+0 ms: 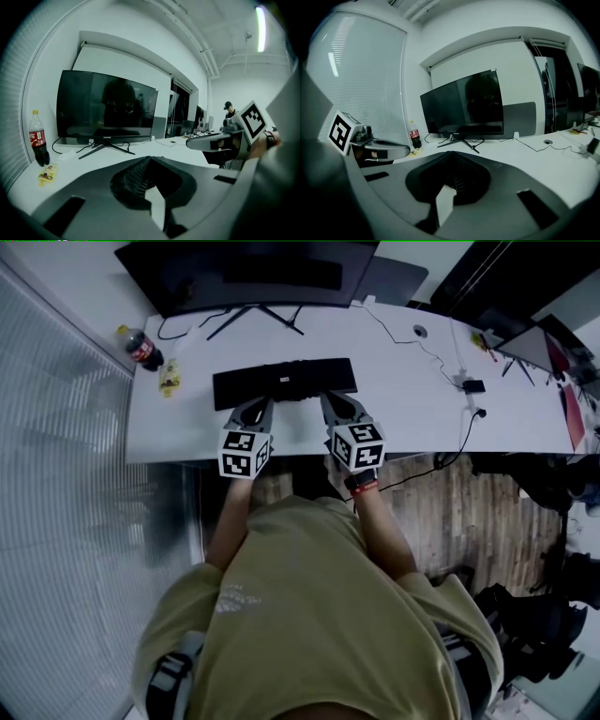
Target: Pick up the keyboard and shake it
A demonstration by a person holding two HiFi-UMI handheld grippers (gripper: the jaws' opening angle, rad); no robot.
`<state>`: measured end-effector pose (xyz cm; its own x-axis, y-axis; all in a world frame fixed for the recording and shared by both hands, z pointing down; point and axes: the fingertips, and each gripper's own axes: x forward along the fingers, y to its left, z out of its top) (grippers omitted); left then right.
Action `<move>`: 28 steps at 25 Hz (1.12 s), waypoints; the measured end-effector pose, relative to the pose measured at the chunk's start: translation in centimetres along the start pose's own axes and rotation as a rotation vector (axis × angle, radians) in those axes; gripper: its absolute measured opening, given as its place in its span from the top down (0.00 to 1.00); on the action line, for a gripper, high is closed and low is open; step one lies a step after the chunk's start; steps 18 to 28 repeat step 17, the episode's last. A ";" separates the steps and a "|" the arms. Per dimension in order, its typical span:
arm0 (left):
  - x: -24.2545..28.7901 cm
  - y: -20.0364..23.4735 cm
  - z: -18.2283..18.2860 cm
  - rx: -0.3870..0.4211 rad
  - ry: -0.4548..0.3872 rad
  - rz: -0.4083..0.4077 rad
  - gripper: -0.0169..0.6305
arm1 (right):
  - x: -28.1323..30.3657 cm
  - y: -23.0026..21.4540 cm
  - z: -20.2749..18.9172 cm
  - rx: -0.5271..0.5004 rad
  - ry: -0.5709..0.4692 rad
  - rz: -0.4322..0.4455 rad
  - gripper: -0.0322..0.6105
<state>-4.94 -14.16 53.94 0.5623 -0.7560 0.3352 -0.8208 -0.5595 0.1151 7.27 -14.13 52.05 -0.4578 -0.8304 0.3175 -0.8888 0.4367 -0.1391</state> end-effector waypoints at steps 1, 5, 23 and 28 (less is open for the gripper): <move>0.2 0.0 -0.1 0.001 0.002 -0.001 0.94 | 0.1 -0.2 -0.1 0.002 0.002 -0.003 0.91; 1.2 -0.2 -0.8 0.004 0.017 -0.013 0.94 | 0.3 -1.1 -0.9 0.015 0.014 -0.015 0.91; 7.0 0.2 -4.8 0.075 0.170 -0.080 0.94 | 3.7 -5.3 -3.6 0.018 0.096 -0.021 0.91; 7.0 0.2 -4.8 0.075 0.170 -0.080 0.94 | 3.7 -5.3 -3.6 0.018 0.096 -0.021 0.91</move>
